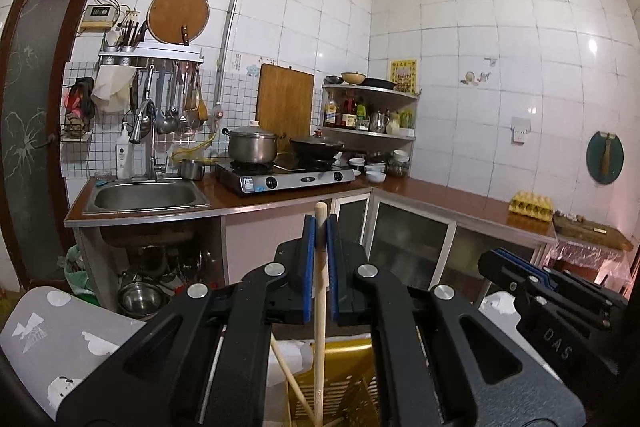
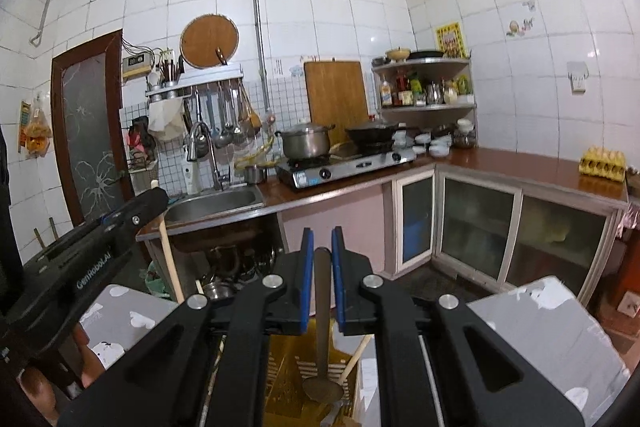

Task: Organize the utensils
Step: 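Lift the chopstick and spoon over the yellow holder and open both tools to drop them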

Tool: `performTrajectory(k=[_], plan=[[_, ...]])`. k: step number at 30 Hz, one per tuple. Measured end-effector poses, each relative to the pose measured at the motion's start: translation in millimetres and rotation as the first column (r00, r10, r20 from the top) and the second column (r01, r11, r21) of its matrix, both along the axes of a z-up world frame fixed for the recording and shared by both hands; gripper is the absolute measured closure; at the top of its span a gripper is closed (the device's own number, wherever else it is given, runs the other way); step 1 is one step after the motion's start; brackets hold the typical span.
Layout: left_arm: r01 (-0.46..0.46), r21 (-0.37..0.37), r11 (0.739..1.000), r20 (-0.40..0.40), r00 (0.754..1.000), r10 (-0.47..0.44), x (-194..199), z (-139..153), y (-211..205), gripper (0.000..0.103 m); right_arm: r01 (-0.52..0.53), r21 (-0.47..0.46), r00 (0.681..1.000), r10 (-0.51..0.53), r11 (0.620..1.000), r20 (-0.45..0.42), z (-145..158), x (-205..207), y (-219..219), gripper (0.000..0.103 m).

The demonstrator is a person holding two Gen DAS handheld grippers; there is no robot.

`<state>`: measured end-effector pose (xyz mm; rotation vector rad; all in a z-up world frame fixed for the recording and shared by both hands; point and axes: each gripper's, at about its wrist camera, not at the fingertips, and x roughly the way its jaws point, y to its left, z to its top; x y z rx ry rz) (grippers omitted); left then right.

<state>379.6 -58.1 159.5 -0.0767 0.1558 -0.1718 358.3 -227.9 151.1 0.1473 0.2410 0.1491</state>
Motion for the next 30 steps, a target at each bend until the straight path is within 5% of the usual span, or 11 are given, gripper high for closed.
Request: performTrajectory(k=[8,26,28,30], plan=[[-0.013,0.036,0.999,-0.021,1.0,0.014,-3,-31,3,0.098,-0.022,-0.065,0.997,0.017,0.998,-0.07,-31,3,10,0.094],[0.025,0.061,0.998,-0.062,0.998,-0.021,-42,-43,9,0.098,-0.028,-0.1,0.978,0.006,0.995,-0.21,-51,-10,8,0.092],[0.031,0.068,0.997,-0.061,0.998,-0.026,-46,-42,9,0.098,-0.021,-0.102,0.978,0.0,0.995,-0.208,-48,-13,6,0.083],[0.029,0.079,0.996,-0.06,0.998,-0.025,-49,-41,7,0.098,-0.002,-0.108,0.981,-0.019,0.994,-0.192,-43,-19,5,0.054]])
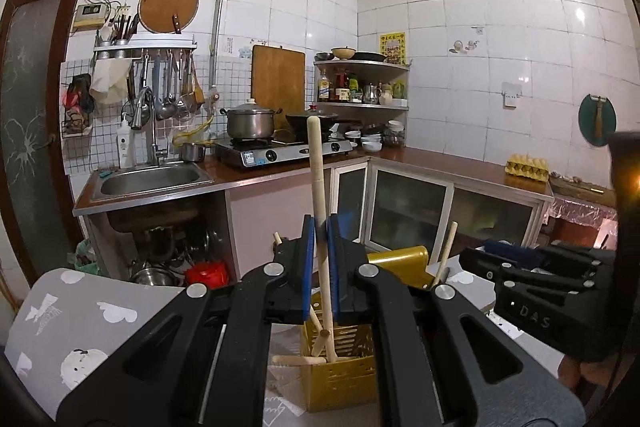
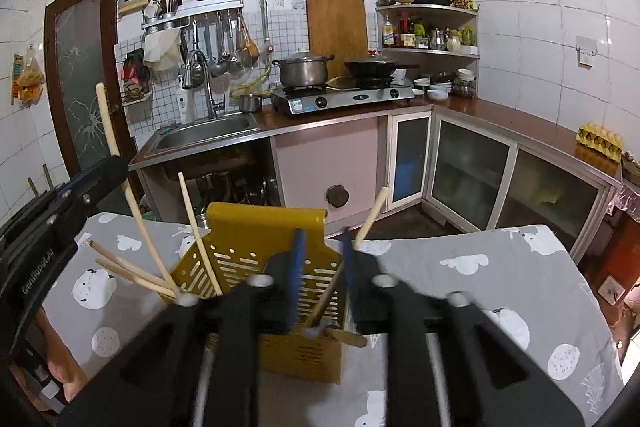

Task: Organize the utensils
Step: 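Lift the chopstick and spoon over the yellow holder and open both tools to drop them, then lower both tools and close the right tool on the green frog-handled fork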

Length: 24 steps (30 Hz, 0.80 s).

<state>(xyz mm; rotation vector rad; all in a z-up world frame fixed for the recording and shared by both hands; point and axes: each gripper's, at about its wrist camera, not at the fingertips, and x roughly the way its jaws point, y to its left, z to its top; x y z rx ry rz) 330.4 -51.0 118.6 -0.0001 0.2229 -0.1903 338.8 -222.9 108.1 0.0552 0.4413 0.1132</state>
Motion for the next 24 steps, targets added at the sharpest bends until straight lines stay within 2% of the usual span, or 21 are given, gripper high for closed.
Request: performTrajectory(k=[6,10,12,14,18,20,24], plan=[[-0.001,-0.022,1.0,-0.039,0.999,0.0,5,6,6,0.098,0.047,-0.014,0.998,-0.046,0.999,0.031,16,-26,-11,0.05],[0.004,-0.066,0.998,-0.103,0.995,-0.011,9,8,16,0.094,0.066,-0.005,0.997,-0.066,0.998,0.032,20,-48,-21,0.048],[-0.007,-0.076,0.997,-0.107,0.994,-0.001,1,10,22,0.084,0.073,-0.001,0.997,-0.073,0.997,0.028,19,-58,-24,0.048],[-0.02,-0.075,0.997,-0.091,0.996,0.013,-14,15,27,0.058,0.074,0.01,0.997,-0.074,0.997,0.015,14,-67,-25,0.047],[-0.032,-0.041,0.999,-0.047,0.998,0.03,-48,22,34,0.036,0.073,0.014,0.997,-0.073,0.997,-0.02,-3,-89,-21,0.047],[-0.049,-0.027,0.998,-0.042,0.998,0.048,-68,18,41,0.022,0.071,0.01,0.996,-0.071,0.997,-0.045,-15,-97,-18,0.047],[-0.07,-0.009,0.998,-0.097,0.993,0.069,-93,-3,58,0.016,0.072,0.012,0.994,-0.071,0.997,-0.087,-39,-113,-11,0.047]])
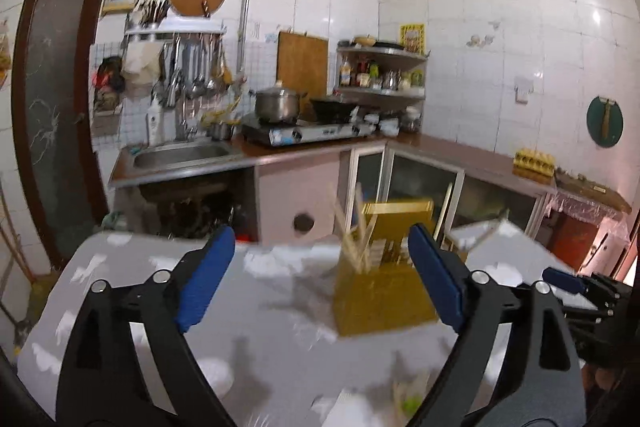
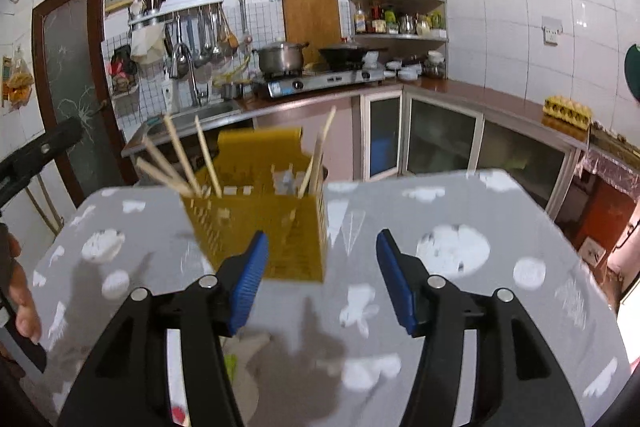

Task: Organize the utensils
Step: 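Lower both tools and close the right tool on the green frog-handled fork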

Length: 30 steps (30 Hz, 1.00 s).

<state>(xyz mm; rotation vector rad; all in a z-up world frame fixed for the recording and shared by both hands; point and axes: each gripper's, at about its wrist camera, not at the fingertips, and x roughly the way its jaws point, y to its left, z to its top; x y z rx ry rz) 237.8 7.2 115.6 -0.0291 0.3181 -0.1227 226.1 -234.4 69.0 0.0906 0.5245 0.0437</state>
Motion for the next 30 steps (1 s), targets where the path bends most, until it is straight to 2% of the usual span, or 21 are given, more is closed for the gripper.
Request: performTrajectory(k=[6,12,16,20,23,27,30], plan=[[-0.057,0.014,0.998,-0.127,0.99,0.059,-23,-49,32,0.007,-0.005,0.0,0.998,0.005,1.0,-0.063,-37,-18,12,0.046],[-0.072,0.052,0.996,-0.261,0.962,0.083,-25,-93,43,0.005,-0.02,-0.009,0.992,0.019,1.0,-0.128,-68,-25,32,0.036],[-0.065,0.069,0.996,-0.34,0.937,0.084,-20,-118,43,0.005,-0.045,-0.025,0.982,0.04,0.999,-0.187,-84,-22,45,0.036],[-0.076,0.077,0.994,-0.388,0.916,0.1,-14,-136,45,0.005,-0.051,-0.005,0.972,0.049,0.999,-0.23,-94,-18,53,0.036],[-0.074,0.069,0.995,-0.412,0.906,0.096,-10,-143,47,0.005,-0.057,-0.027,0.966,0.048,0.998,-0.254,-99,-14,60,0.036],[-0.084,0.081,0.993,-0.411,0.905,0.11,-7,-144,53,0.005,-0.067,-0.036,0.956,0.053,0.997,-0.288,-104,-8,70,0.036],[-0.094,0.062,0.994,-0.433,0.895,0.111,-3,-145,60,0.005,-0.073,-0.05,0.95,0.054,0.996,-0.309,-108,-5,77,0.037]])
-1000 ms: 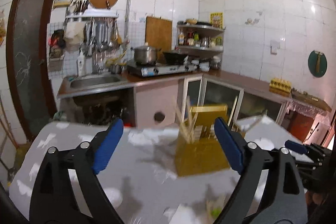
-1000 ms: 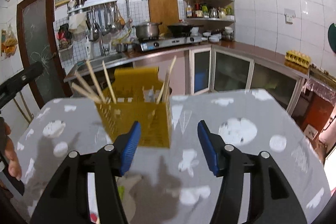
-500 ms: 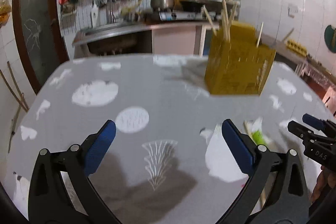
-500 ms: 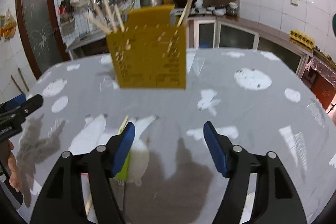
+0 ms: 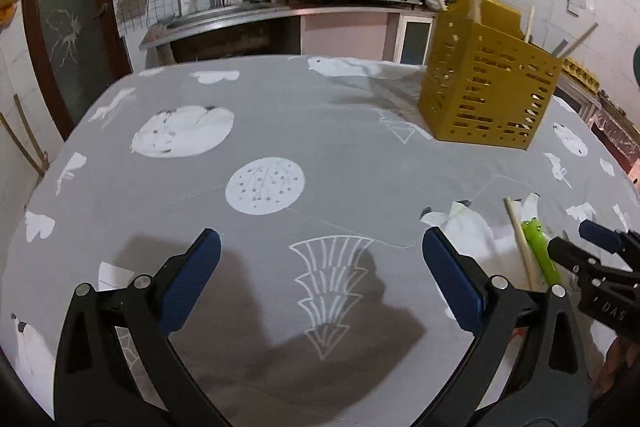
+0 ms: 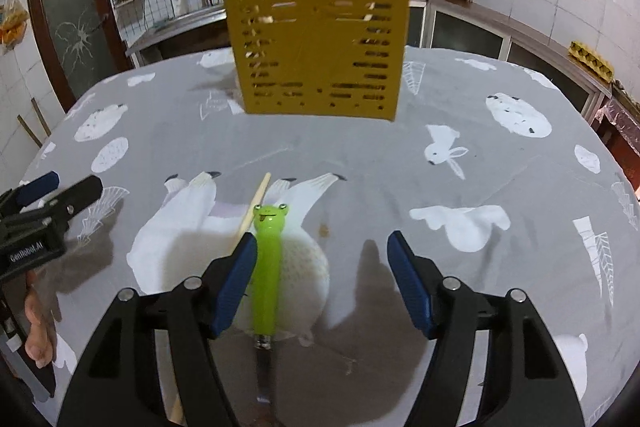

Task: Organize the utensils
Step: 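Lower both tools and close the right tool on the green frog-handled fork, then close the left tool on a chopstick while the right tool holds the fork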

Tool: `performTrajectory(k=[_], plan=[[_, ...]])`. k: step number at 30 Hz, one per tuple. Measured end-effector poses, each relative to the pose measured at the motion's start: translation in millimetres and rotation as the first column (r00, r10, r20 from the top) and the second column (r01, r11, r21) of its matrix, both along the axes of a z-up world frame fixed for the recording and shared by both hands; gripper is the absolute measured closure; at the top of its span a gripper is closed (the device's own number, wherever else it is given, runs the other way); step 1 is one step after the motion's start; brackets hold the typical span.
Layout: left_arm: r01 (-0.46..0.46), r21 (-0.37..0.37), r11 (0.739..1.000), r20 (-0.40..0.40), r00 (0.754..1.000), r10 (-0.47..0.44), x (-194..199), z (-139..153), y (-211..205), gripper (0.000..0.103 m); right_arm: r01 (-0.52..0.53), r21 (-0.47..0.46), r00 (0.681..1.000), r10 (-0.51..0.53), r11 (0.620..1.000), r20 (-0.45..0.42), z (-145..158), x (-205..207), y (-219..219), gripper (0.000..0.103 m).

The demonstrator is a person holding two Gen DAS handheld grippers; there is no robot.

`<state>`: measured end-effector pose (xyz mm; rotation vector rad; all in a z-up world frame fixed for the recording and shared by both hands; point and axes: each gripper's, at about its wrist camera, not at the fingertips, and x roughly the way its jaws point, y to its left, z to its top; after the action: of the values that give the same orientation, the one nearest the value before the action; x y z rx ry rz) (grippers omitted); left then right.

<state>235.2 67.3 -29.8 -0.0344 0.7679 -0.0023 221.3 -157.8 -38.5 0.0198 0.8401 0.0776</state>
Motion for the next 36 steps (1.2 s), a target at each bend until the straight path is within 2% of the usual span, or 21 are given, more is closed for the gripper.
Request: performTrajectory(k=[1,5,10,12,15,20,25,33,36], plan=[[-0.001,-0.01,1.0,-0.012,1.0,0.001,2,-1,3,0.005,-0.005,-0.004,1.0,0.005,1.0,-0.009,-2,1,3,0.037],[0.001,-0.034,0.999,-0.058,0.998,-0.003,7,-7,8,0.005,-0.013,-0.008,0.999,0.013,1.0,-0.042,-7,8,11,0.052],[-0.002,-0.038,0.999,-0.066,0.998,-0.001,7,-6,3,0.005,-0.027,-0.028,0.997,0.025,0.999,-0.075,-10,20,19,0.065],[-0.009,-0.041,0.999,-0.063,0.998,0.007,7,-5,0,0.005,-0.038,-0.016,0.996,0.037,0.999,-0.084,-9,23,18,0.084],[0.003,-0.054,0.999,-0.061,0.998,-0.006,7,-2,-7,0.005,-0.045,0.0,0.996,0.045,0.999,-0.08,-6,21,8,0.086],[0.038,-0.065,0.997,-0.073,0.996,-0.042,12,3,-32,0.005,0.0,0.023,0.997,0.002,1.0,-0.074,-6,15,-31,0.086],[0.081,-0.024,0.996,-0.077,0.994,-0.083,12,3,-71,0.006,0.063,0.055,0.996,-0.059,0.996,-0.071,-6,10,-74,0.086],[0.153,-0.031,0.988,-0.134,0.979,-0.156,23,-9,-119,0.019,0.078,0.081,0.995,-0.072,0.994,-0.074,-5,9,-101,0.086],[0.187,-0.025,0.982,-0.161,0.969,-0.189,27,-14,-137,0.029,0.072,0.079,0.994,-0.065,0.994,-0.089,-7,12,-104,0.085]])
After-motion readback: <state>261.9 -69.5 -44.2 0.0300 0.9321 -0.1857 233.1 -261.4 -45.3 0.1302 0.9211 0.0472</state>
